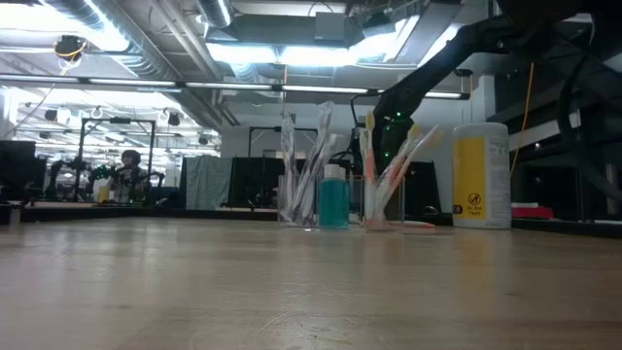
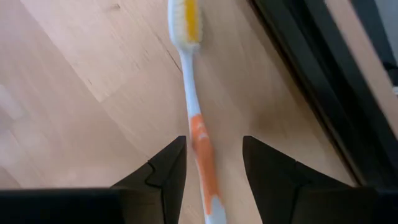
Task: Pick & Place toothbrushing station
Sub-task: Put the orange toothbrush into the right section of the transparent organizer
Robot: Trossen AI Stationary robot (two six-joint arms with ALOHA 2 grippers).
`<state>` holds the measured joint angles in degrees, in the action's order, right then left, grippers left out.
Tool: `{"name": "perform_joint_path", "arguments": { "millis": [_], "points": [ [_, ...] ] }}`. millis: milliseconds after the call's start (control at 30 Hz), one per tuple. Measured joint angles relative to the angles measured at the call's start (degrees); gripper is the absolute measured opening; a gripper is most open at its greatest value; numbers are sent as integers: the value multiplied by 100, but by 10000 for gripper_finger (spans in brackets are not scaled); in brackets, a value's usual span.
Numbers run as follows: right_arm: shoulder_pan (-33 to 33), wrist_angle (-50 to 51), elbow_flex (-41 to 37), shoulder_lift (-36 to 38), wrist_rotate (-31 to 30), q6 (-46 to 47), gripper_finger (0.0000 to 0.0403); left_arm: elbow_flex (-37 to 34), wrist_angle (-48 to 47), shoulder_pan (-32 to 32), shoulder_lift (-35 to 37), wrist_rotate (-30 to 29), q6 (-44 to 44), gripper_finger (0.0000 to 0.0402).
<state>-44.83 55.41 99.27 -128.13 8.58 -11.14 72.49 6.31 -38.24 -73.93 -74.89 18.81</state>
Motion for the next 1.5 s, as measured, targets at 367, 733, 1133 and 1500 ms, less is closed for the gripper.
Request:
{"name": "perform_joint_path", "arguments": {
  "millis": [367,733,1133,1500],
  "points": [
    [-3,-248,-368,25,174,0,160,0,0,0,0,61,-53,136],
    [11,-439,-585,39,174,84,94,0,2,0,0,103,-53,136],
    [128,-139,-620,83,834,175,10,7,0,-6,0,105,-75,136],
    [56,-136,-657,934,486,193,0,7,-5,-120,0,100,-309,136]
  ]
}}
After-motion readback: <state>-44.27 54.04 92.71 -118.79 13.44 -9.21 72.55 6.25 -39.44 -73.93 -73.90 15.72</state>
